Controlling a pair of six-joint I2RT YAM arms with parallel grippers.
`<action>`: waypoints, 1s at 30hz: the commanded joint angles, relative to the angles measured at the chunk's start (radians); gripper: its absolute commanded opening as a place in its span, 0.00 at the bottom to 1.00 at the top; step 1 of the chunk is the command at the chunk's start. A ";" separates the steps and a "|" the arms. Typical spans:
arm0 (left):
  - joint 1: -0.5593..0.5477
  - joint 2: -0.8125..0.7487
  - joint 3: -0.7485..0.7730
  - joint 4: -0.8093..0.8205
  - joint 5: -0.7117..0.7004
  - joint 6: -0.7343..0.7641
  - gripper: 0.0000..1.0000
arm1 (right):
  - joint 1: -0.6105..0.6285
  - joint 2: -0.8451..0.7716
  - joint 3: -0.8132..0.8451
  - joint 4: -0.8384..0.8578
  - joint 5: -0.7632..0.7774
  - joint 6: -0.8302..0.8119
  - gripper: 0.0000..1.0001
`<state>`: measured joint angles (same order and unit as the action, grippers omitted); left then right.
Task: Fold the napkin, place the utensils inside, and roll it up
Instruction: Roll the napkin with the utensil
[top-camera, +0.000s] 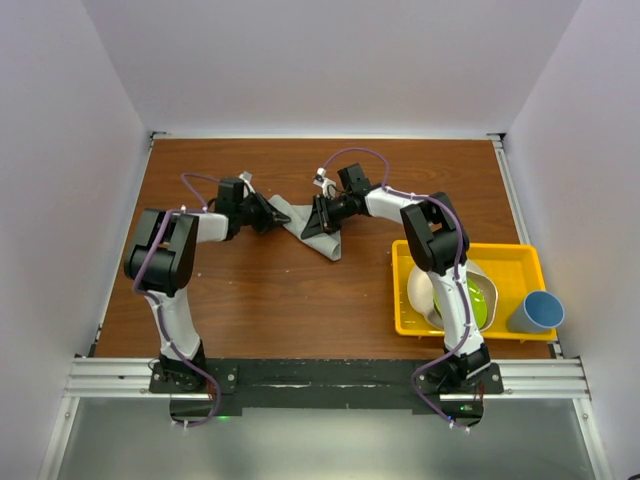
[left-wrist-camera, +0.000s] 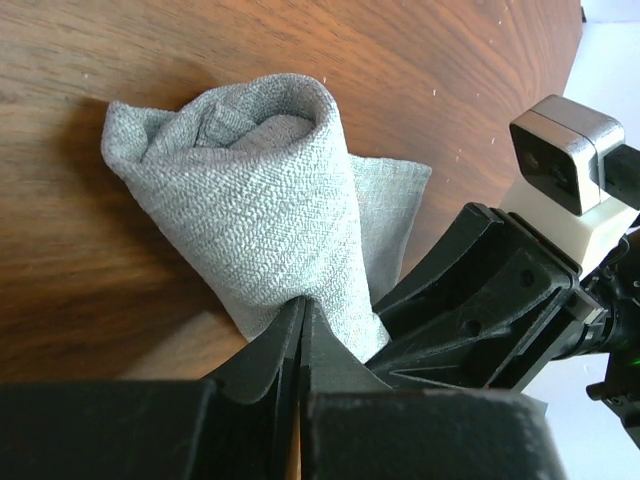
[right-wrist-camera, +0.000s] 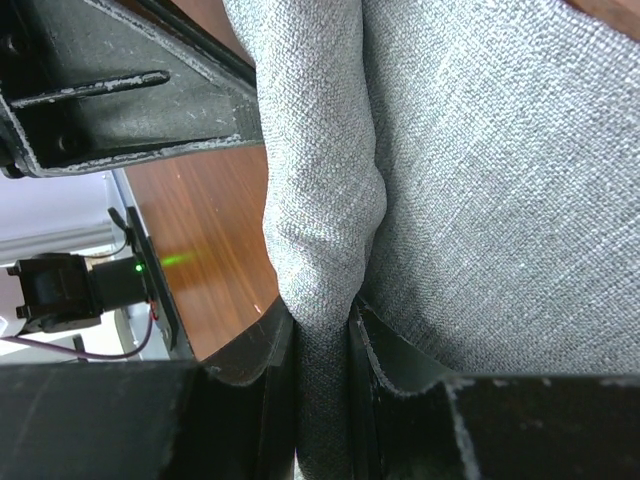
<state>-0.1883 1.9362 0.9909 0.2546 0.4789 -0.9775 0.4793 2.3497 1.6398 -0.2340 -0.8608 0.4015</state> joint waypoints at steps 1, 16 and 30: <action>0.004 0.027 0.031 0.101 -0.013 -0.024 0.02 | 0.007 0.057 -0.026 -0.220 0.108 -0.027 0.05; 0.009 0.075 0.040 -0.026 -0.052 0.040 0.00 | 0.008 -0.044 0.176 -0.521 0.293 -0.200 0.56; 0.009 0.089 0.104 -0.084 -0.023 0.062 0.00 | 0.005 -0.244 -0.029 -0.481 0.479 -0.303 0.60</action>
<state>-0.1902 1.9926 1.0584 0.2142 0.5049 -0.9726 0.4904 2.1742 1.6657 -0.7307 -0.4732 0.1390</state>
